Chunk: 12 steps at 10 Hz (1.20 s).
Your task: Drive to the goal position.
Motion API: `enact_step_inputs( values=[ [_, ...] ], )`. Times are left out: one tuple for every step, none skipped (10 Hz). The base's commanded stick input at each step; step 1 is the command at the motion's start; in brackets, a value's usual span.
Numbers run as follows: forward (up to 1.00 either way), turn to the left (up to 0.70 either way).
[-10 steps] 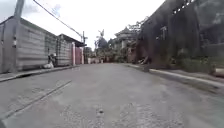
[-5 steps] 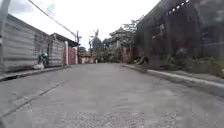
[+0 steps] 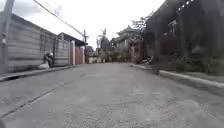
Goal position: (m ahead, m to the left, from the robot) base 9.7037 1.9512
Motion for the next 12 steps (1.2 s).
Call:
enact_step_inputs(
  values=[
    [1.0,-0.21],
    [1.0,-0.21],
    [1.0,-0.21],
    [1.0,-0.21],
    [1.0,-0.21],
    [1.0,-0.21],
    [1.0,-0.21],
    [1.0,-0.21],
    [1.0,-0.21],
    [1.0,-0.21],
    [1.0,-0.01],
    [1.0,0.19]
  ],
)
